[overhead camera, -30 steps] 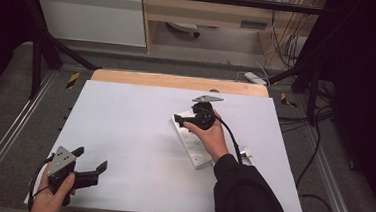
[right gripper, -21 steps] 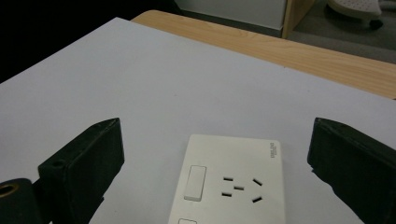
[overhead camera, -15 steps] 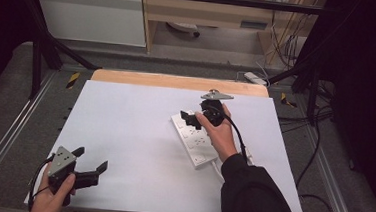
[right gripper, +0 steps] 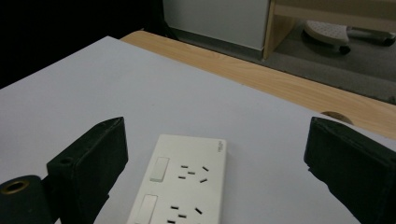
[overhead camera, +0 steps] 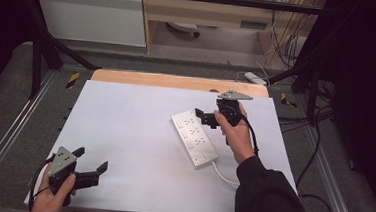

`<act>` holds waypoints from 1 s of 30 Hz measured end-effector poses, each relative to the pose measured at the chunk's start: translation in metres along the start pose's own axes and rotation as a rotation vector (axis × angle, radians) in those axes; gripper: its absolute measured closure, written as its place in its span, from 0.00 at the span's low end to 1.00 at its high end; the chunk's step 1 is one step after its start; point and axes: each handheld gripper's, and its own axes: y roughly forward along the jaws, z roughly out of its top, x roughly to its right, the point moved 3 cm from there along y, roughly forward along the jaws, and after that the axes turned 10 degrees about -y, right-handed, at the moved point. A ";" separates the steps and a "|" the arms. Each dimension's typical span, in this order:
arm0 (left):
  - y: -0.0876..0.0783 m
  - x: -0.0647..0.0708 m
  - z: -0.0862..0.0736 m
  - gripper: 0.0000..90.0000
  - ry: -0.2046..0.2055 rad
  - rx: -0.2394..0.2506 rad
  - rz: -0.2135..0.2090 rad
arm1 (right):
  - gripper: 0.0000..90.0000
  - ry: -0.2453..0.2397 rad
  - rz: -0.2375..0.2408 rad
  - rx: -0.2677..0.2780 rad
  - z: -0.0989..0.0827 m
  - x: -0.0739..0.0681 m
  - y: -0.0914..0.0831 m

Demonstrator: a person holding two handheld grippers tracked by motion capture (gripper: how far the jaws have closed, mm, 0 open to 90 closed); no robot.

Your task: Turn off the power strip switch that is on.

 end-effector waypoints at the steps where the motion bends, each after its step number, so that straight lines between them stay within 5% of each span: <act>1: 0.000 0.000 0.000 0.06 0.001 0.000 -0.001 | 0.07 -0.004 -0.009 0.003 0.000 0.002 -0.003; 30: 0.000 0.001 -0.001 0.06 0.004 -0.003 0.000 | 0.04 -0.003 -0.087 0.161 -0.019 0.039 -0.081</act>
